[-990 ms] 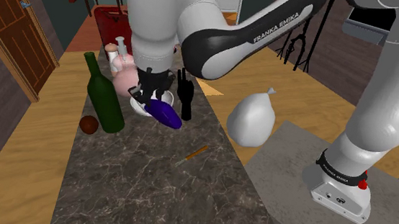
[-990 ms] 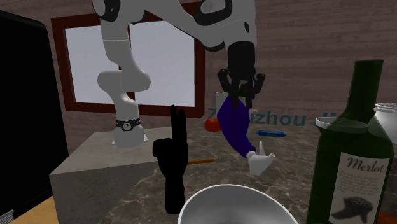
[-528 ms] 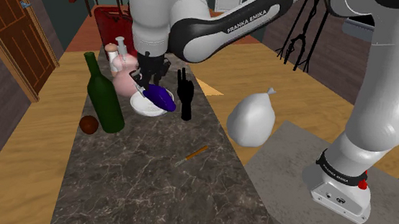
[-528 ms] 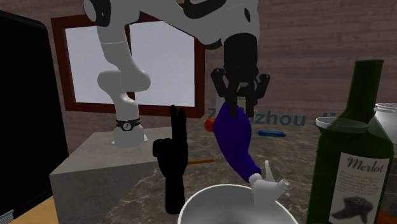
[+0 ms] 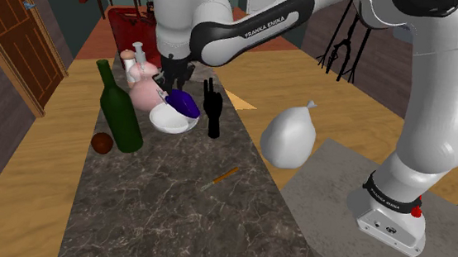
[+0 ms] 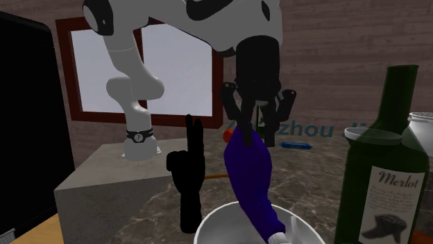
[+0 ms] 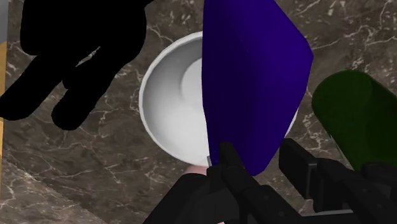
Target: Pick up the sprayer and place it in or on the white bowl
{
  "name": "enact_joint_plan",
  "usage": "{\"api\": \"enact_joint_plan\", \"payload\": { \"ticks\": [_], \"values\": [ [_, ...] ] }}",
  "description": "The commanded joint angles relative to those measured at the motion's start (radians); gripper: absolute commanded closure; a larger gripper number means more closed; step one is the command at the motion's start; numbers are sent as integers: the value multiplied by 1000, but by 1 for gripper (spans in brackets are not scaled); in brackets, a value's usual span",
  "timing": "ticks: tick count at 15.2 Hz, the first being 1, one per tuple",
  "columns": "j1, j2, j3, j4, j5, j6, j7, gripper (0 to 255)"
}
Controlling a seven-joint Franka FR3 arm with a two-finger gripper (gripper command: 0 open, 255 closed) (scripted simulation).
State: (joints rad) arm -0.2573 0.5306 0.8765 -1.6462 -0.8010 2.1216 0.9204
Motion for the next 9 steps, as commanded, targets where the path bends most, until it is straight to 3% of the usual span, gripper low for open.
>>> {"api": "enact_joint_plan", "payload": {
  "ticks": [1, 9],
  "values": [
    [4, 12, -9, -9, -14, 17, 11, 255],
    [18, 44, -36, -36, -56, 63, 48, 255]
  ]
}}
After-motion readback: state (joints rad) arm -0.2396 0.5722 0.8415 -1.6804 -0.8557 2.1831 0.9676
